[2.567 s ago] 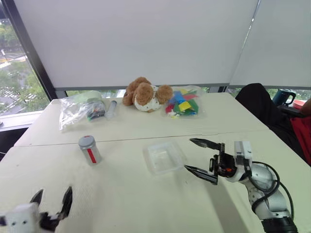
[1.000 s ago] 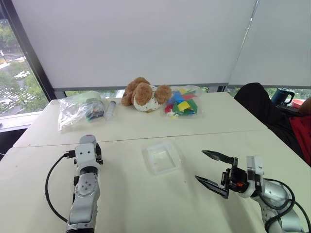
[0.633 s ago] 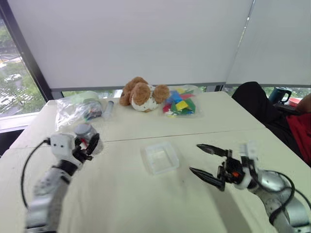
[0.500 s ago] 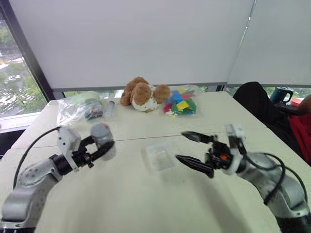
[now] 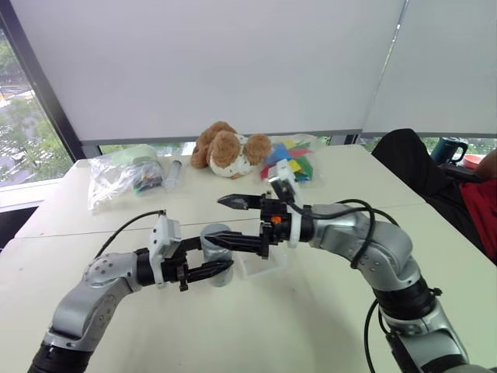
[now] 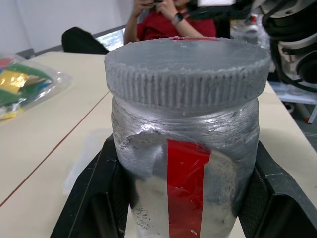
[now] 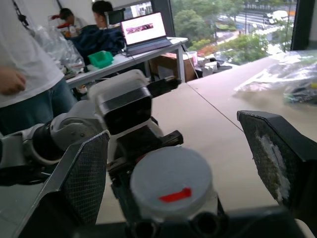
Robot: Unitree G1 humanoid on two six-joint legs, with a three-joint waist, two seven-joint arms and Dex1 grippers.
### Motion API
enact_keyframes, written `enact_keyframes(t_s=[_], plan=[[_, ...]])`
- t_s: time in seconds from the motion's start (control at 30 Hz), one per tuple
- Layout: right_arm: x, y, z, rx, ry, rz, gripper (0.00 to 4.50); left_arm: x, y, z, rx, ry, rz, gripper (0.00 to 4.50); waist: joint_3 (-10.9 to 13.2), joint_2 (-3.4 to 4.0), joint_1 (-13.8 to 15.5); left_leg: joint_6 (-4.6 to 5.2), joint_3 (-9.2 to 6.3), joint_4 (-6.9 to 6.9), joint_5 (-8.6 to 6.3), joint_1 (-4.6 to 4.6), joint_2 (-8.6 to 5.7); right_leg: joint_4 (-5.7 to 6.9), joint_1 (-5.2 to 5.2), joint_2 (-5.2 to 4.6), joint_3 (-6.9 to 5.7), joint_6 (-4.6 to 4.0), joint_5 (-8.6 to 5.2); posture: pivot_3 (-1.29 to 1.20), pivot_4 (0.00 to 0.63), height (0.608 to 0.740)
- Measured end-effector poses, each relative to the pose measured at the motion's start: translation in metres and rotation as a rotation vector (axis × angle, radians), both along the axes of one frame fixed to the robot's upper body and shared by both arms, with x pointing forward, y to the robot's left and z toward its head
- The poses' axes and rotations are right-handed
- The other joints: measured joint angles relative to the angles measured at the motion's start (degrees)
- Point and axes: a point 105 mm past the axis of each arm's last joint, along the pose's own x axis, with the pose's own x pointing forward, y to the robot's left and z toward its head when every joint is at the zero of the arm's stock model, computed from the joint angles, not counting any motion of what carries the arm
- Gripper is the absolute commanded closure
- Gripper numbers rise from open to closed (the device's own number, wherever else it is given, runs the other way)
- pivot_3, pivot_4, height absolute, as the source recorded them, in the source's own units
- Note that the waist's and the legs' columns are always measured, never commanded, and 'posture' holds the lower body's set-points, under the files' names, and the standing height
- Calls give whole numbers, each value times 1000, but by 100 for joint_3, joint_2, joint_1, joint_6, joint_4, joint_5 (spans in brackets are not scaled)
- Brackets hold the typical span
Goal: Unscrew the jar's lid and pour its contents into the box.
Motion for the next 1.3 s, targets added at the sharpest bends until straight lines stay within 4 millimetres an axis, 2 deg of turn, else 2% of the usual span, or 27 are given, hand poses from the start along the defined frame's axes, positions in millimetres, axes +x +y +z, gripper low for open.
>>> enact_keyframes(t_s=[0.33, 0.6, 0.63, 0.67, 0.73, 0.77, 1.17, 1.3], plan=[[2, 5, -13, -75, -2, 28, 0, 0, -1, -5, -12, -3, 19, 2404, 0, 0, -5, 0, 0, 0, 0, 0, 0, 1, -1, 2, 0, 1, 1, 0, 150, 740], [-1, 9, -16, -90, -10, 58, 0, 0, -4, -6, -21, 1, 23, 2404, 0, 0, -6, 0, 0, 0, 0, 0, 0, 1, -1, 2, 0, 4, 2, 0, 150, 740], [0, 9, -17, -91, -9, 58, 568, 0, -4, -6, -23, 1, 23, 2404, 0, 0, -6, 0, 0, 0, 0, 0, 0, 1, -1, 2, 0, 4, 2, 0, 150, 740], [0, 9, -17, -93, -8, 58, 833, 1, -4, -6, -25, 1, 22, 2404, 0, 0, -6, 0, 0, 0, 0, 0, 0, 1, -1, 2, 0, 4, 2, 0, 150, 740], [1, 8, -18, -97, -5, 58, 1894, 1, -5, -5, -27, 1, 24, 2404, 0, 0, -6, 0, 0, 0, 0, 0, 0, 1, -1, 2, 0, 4, 2, 0, 150, 740], [1, 7, -18, -95, -6, 58, 2269, 2, -5, -5, -27, 1, 25, 2404, 0, 0, -6, 0, 0, 0, 0, 0, 0, 1, -2, 2, 0, 4, 2, 0, 150, 740], [3, 5, -19, -79, -11, 93, 2234, 3, -6, -3, -22, 7, 25, 2404, 0, 0, -11, 0, 0, -1, 0, 0, 0, 1, -2, 3, 0, 5, 2, 0, 150, 740], [-4, 1, -21, -76, -27, 194, 2234, -5, -9, -2, 4, 1, -34, 2404, 1, 1, -12, 0, 1, -1, 0, 0, -1, 0, -2, 3, -1, 5, 2, 0, 150, 740]])
